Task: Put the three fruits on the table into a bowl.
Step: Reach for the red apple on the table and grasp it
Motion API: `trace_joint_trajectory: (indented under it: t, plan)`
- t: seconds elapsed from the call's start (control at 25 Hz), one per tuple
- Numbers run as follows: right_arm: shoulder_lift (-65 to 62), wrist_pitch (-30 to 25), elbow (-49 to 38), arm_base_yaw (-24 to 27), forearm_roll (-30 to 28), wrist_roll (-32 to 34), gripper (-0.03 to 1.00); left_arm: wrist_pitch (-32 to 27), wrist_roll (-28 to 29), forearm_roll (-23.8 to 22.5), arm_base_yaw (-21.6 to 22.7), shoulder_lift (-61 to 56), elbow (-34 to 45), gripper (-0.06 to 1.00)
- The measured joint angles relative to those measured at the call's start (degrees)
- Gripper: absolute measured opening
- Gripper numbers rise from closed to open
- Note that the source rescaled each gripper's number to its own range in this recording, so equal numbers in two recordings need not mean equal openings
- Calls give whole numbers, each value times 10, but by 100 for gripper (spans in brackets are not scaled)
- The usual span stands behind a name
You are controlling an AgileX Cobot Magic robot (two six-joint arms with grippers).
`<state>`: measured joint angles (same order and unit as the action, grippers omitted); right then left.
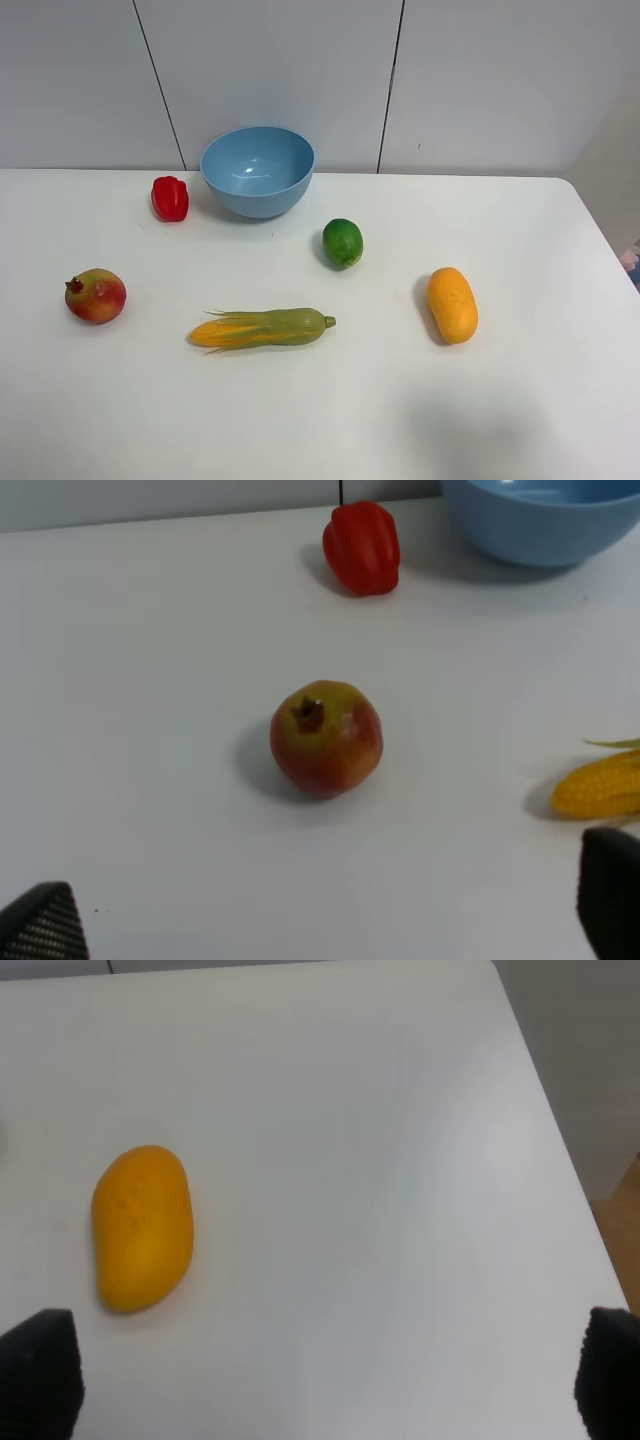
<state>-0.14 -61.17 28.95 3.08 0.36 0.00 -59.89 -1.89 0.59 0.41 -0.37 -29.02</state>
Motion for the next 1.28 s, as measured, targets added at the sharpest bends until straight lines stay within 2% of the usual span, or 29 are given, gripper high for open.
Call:
trace_joint_trajectory:
  t: [0.32, 0.48, 0.52, 0.64, 0.8, 0.92, 1.08, 1.28]
  plan:
    - [0, 0, 0, 0, 0, 0, 99, 2, 19, 0, 0, 29, -3, 100]
    - [0, 0, 0, 0, 0, 0, 99, 20, 19, 0, 0, 113, -28, 100]
    - [0, 0, 0, 0, 0, 0, 99, 37, 22, 0, 0, 185, -51, 100]
    - [0, 0, 0, 0, 0, 0, 99, 69, 19, 0, 0, 306, -82, 100]
    - [0, 0, 0, 0, 0, 0, 99, 156, -24, 3, 0, 461, -108, 100]
    - [0, 0, 0, 0, 0, 0, 99, 214, -70, 31, -1, 559, -117, 100]
    - [0, 0, 0, 0, 0, 0, 99, 240, -130, 61, -18, 669, -131, 100]
    - [0, 0, 0, 0, 0, 0, 99, 248, -210, 66, -35, 760, -139, 100]
